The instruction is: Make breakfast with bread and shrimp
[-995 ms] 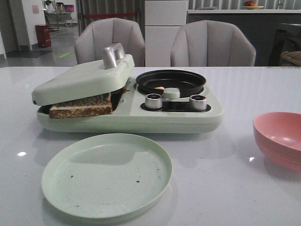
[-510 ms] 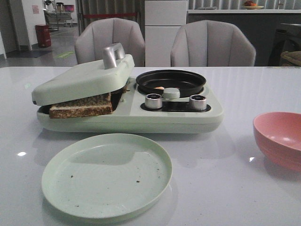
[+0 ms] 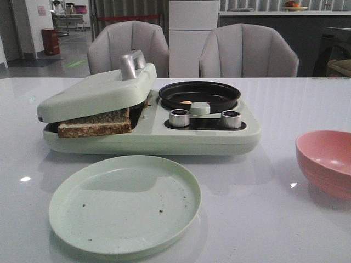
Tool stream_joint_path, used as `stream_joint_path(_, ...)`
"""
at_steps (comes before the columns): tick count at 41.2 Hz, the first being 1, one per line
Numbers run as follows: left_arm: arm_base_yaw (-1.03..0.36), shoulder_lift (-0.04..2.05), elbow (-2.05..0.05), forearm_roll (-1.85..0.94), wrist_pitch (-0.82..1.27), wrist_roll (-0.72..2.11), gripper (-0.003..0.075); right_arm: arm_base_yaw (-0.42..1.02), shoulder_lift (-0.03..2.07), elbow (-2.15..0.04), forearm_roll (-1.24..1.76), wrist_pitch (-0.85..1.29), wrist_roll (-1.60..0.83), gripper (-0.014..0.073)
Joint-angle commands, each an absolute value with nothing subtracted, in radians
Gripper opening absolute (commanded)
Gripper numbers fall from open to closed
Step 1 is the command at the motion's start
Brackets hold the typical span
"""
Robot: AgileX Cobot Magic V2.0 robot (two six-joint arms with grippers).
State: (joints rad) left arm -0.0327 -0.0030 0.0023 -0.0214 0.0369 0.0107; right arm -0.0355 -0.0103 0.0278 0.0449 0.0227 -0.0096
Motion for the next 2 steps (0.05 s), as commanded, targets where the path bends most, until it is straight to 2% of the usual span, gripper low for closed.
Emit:
stream_joint_path(1, -0.03, -0.026, 0.008, -0.028, -0.047, 0.008, 0.0101, -0.037, -0.033, 0.011, 0.045, -0.059, -0.02, 0.0045)
stream_joint_path(2, -0.03, -0.026, 0.008, -0.028, -0.047, 0.008, 0.0101, -0.037, -0.033, 0.011, 0.045, -0.059, -0.02, 0.0045)
